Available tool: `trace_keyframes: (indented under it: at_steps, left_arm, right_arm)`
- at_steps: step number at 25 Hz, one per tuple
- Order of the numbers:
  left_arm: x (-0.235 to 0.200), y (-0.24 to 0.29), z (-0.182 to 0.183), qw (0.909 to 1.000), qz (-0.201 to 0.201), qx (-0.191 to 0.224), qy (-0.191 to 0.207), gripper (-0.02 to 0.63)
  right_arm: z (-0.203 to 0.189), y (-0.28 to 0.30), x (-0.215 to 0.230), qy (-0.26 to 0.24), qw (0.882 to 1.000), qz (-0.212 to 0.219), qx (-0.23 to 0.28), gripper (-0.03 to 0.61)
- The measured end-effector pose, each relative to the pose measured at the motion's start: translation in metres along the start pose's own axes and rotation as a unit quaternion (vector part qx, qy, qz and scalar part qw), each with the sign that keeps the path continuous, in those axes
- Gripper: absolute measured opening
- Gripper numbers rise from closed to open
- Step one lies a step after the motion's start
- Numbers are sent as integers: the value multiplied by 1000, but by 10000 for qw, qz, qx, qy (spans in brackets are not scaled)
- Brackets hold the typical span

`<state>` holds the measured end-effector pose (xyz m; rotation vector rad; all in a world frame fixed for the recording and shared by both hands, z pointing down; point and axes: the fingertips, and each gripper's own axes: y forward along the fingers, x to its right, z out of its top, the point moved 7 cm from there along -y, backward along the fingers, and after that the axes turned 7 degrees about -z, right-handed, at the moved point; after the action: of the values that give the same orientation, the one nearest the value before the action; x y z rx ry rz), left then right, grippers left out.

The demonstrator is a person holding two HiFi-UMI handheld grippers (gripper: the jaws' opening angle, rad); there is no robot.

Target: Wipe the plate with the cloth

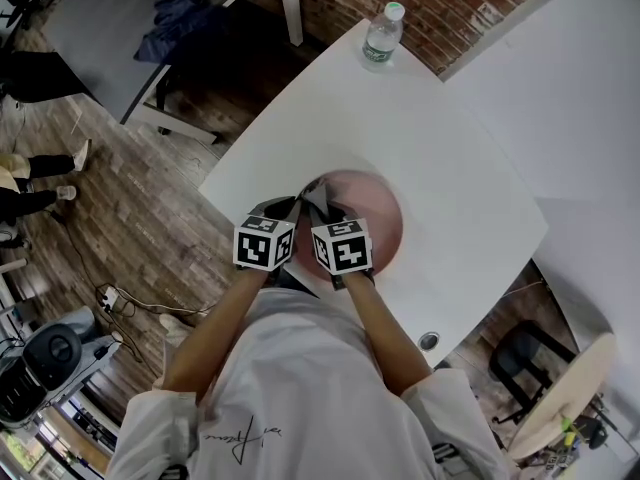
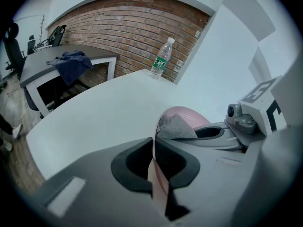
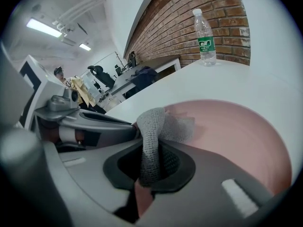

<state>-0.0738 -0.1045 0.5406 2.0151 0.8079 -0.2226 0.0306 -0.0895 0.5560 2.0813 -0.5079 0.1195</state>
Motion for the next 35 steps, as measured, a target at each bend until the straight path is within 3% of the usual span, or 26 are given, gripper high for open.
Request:
trace_keyframes:
  at_steps: [10,35]
  left_arm:
    - [-1,1,0,10000,2,21,-35,29]
    - [0,0,0,10000,33,31,-62,29]
  right_arm:
    - [-5,1,-3,246,9989,373,-155,32]
    - [-21,-2,-19,45,9915,1067,-740,32]
